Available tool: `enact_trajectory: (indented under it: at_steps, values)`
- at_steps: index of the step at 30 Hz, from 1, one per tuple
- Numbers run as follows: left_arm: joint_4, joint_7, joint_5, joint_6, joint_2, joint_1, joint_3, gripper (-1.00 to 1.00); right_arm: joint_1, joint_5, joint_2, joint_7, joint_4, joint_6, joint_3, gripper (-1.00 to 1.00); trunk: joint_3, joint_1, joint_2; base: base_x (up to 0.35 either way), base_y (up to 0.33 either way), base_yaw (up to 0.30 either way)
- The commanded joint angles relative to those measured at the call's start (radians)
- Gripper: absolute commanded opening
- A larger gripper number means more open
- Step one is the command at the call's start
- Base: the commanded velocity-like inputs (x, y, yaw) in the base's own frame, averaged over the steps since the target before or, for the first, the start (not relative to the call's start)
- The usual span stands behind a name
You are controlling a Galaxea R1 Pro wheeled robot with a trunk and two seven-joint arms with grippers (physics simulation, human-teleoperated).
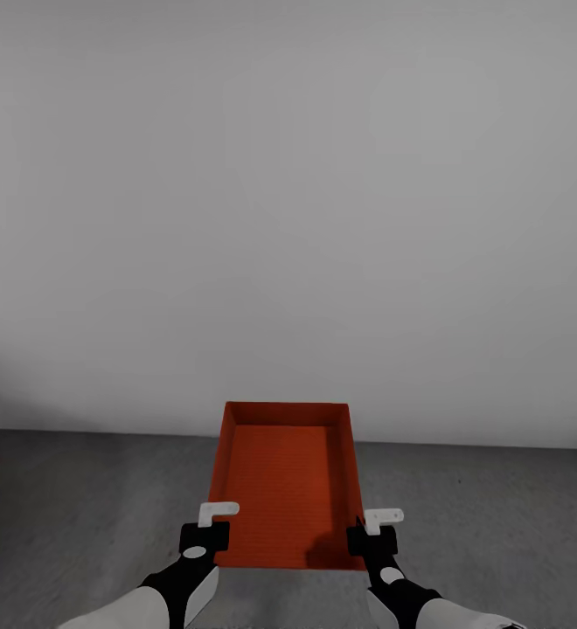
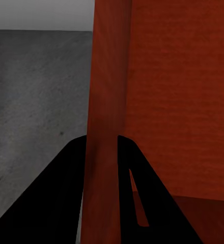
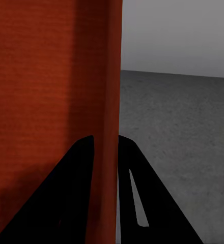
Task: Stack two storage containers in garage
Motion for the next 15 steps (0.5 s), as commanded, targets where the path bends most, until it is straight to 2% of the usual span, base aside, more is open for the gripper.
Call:
enact_trajectory:
  at_steps: [1, 15]
  values:
    - [-0.011, 0.026, -0.009, -0.005, 0.000, -0.001, 0.059, -1.00, 0.000, 0.003, 0.005, 0.000, 0.001, 0.003, -0.018, -1.00, -0.003, 0.000, -0.001, 0.000, 0.000, 0.000]
    - [-0.011, 0.027, -0.010, -0.005, 0.000, -0.001, 0.059, -1.00, 0.000, 0.003, 0.005, 0.000, 0.001, 0.003, -0.018, -1.00, -0.026, 0.000, -0.001, 0.000, 0.000, 0.000]
